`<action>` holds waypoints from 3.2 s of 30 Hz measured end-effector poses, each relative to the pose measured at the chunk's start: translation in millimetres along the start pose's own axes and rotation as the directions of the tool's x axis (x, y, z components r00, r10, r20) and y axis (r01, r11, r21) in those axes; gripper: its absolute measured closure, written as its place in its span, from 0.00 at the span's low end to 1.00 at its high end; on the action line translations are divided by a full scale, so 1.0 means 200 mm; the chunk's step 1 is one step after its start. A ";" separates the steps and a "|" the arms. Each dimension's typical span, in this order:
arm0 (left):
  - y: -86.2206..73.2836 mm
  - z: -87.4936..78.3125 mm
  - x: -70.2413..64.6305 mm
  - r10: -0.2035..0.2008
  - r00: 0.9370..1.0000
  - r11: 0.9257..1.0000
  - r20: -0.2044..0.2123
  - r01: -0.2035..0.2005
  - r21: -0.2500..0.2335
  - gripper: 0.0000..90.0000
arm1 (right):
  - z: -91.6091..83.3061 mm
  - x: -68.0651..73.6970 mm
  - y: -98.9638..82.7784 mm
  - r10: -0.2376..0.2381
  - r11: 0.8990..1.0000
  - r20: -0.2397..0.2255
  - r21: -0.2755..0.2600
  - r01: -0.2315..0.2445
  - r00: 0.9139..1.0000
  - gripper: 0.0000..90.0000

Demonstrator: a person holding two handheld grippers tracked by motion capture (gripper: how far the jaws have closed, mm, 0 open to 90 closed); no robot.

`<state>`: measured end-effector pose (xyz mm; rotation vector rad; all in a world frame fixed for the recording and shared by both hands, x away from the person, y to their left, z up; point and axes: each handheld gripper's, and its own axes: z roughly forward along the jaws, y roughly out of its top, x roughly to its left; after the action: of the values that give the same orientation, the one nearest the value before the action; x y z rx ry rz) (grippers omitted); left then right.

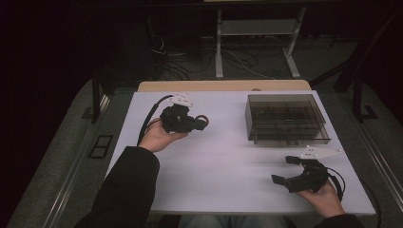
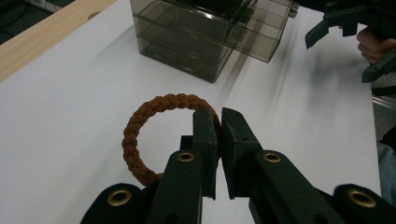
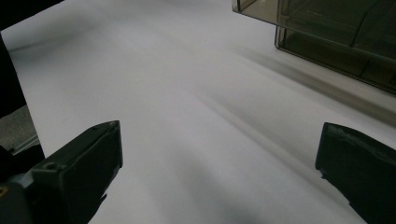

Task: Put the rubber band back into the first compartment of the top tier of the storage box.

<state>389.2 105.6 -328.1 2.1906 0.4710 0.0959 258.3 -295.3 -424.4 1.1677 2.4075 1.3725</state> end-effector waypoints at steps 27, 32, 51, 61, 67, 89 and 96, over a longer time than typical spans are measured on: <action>0.18 0.10 -0.07 0.068 0.997 0.998 0.047 -0.067 -0.011 0.93 | 0.00 0.00 0.00 0.000 1.000 0.001 -0.003 0.000 1.000 0.00; 0.22 0.11 -0.08 0.093 0.994 0.996 0.054 -0.093 -0.003 0.93 | 0.00 0.00 0.00 0.000 1.000 0.000 -0.002 0.000 1.000 0.00; 0.37 0.22 -0.14 0.156 0.983 0.988 0.094 -0.157 0.010 0.93 | -0.01 0.00 0.00 -0.001 1.000 -0.001 -0.005 0.001 1.000 0.00; 0.43 0.30 -0.18 0.187 0.975 0.981 0.123 -0.191 0.022 0.93 | -0.01 0.00 0.00 -0.001 1.000 -0.002 -0.005 0.001 1.000 0.00; 0.47 0.34 -0.21 0.201 0.970 0.977 0.137 -0.208 0.038 0.93 | -0.01 0.00 0.00 0.001 1.000 -0.003 -0.006 -0.001 1.000 0.00; 0.60 0.53 -0.31 0.257 0.949 0.962 0.183 -0.269 0.044 0.93 | -0.02 -0.01 -0.01 0.003 1.000 -0.003 -0.012 -0.003 1.000 0.00; 0.61 0.60 -0.33 0.251 0.949 0.963 0.189 -0.265 0.054 0.93 | -0.03 -0.01 -0.01 0.005 1.000 -0.004 -0.011 -0.006 1.000 0.00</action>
<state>393.2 -75.9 -301.2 2.3041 0.0849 0.0193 256.7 -301.1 -423.1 1.1709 2.3985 1.3891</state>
